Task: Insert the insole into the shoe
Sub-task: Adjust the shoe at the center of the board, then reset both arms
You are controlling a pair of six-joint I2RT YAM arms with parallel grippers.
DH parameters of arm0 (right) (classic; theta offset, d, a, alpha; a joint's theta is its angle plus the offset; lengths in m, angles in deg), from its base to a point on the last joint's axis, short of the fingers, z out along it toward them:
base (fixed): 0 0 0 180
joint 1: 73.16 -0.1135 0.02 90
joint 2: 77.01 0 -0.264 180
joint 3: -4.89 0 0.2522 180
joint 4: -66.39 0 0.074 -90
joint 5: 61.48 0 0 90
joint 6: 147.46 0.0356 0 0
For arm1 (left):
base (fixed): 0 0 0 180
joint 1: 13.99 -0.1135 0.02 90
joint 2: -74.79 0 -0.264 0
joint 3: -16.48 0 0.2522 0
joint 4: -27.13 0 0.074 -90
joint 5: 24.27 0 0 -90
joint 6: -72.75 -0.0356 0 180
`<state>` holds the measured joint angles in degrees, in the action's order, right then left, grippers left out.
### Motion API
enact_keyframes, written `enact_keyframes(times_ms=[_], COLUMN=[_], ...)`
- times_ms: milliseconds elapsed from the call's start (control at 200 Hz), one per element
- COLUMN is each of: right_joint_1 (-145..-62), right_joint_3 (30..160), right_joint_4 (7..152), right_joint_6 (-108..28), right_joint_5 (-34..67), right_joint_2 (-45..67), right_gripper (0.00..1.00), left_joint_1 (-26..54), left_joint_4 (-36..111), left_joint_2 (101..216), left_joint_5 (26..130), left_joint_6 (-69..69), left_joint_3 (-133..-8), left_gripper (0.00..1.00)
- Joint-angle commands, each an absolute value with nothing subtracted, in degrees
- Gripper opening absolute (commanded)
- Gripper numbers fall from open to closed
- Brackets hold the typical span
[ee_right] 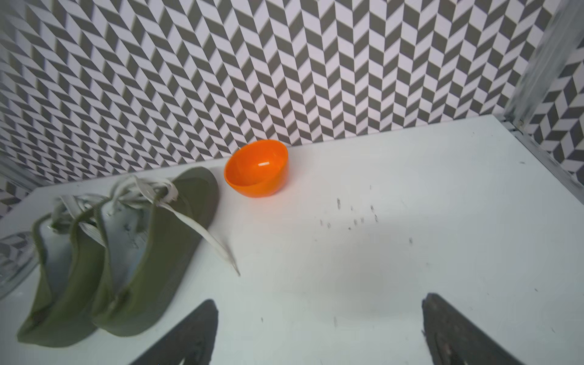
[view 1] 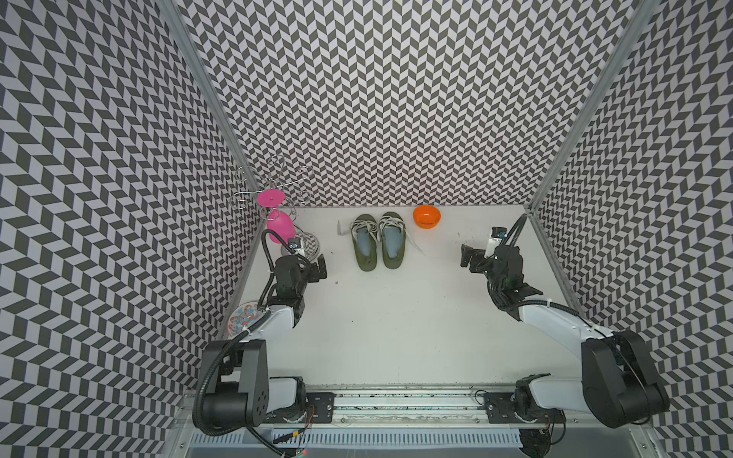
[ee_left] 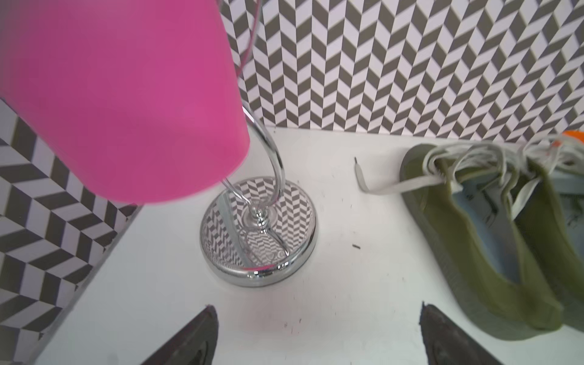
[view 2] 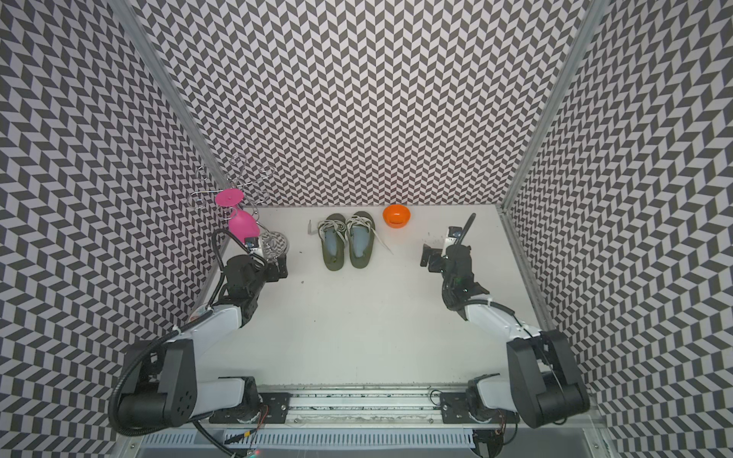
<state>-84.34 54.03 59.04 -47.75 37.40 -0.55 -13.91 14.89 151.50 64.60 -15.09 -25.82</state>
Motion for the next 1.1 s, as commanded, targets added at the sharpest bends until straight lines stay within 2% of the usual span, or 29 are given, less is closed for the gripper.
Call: enact_keyframes(times_ms=[0, 110, 250, 355, 441, 521, 1097], right_joint_1=[-79.0, -76.0, -74.7, -74.0, -74.0, -74.1, -74.7], right_joint_3=[51.5, 45.5, 39.3, 35.3, 33.3, 31.8, 34.1], right_joint_4=[47.8, 40.3, 27.6, 15.5, 9.0, 3.4, 9.4], right_joint_6=[-51.2, -51.4, -54.0, -53.3, -55.7, -56.1, -57.4], right_joint_5=[40.4, 40.6, 38.9, 37.5, 32.3, 32.2, 31.9], right_joint_2=[-1.3, -0.8, 2.2, 7.1, 10.5, 12.0, 11.4], right_gripper=[1.0, 1.0, 1.0, 1.0, 1.0, 1.0, 1.0], left_joint_1=[-13.8, -14.2, -13.9, -13.4, -12.9, -12.8, -12.2], left_joint_4=[-1.9, -14.5, -21.0, -34.9, -30.9, -32.5, -31.7], left_joint_2=[153.0, 156.0, 160.3, 164.4, 163.5, 164.1, 163.9], left_joint_5=[62.6, 58.7, 62.1, 60.8, 59.3, 59.1, 57.7], left_joint_6=[-16.5, -12.0, -15.5, -16.2, -15.9, -16.1, -16.3], left_joint_3=[-22.0, -15.6, -15.4, -10.2, -11.5, -11.2, -11.4], left_gripper=[1.0, 0.99, 0.99, 0.99, 0.99, 1.0, 1.0])
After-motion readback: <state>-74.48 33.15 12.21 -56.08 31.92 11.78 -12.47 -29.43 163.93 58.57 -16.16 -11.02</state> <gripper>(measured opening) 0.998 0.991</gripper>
